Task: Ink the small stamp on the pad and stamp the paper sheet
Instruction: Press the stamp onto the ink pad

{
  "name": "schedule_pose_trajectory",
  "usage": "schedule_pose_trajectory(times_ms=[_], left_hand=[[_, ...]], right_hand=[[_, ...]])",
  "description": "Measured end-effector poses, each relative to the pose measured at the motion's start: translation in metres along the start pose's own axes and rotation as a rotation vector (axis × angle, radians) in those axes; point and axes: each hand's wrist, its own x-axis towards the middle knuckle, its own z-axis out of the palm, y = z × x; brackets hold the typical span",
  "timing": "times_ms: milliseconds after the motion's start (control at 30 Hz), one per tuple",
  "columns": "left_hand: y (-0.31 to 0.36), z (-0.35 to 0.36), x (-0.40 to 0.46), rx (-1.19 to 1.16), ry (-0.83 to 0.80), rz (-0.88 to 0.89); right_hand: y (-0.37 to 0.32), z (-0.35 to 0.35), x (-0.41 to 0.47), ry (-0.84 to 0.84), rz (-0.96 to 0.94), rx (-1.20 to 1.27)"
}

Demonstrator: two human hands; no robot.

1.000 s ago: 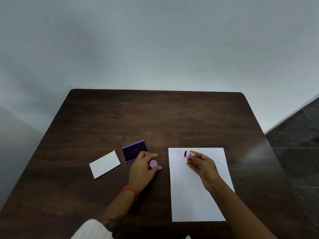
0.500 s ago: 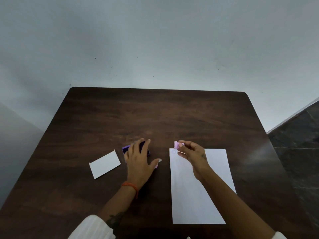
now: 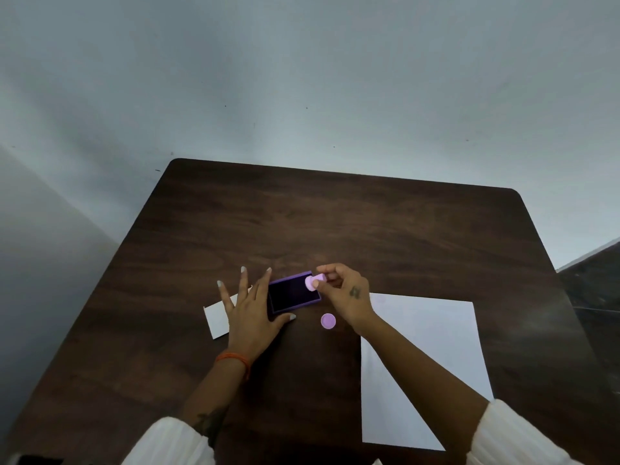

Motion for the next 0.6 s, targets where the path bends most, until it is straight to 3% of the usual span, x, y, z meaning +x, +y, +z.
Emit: schedule_pose_trajectory(times_ms=[333, 600], left_hand=[[-0.007, 0.001, 0.002, -0.071, 0.012, 0.026], [-0.009, 0.002, 0.004, -0.064, 0.027, 0.039]], right_hand=[[-0.003, 0.037, 0.004, -0.274, -0.459, -0.678], [0.005, 0.04, 0.004, -0.289, -0.587, -0.788]])
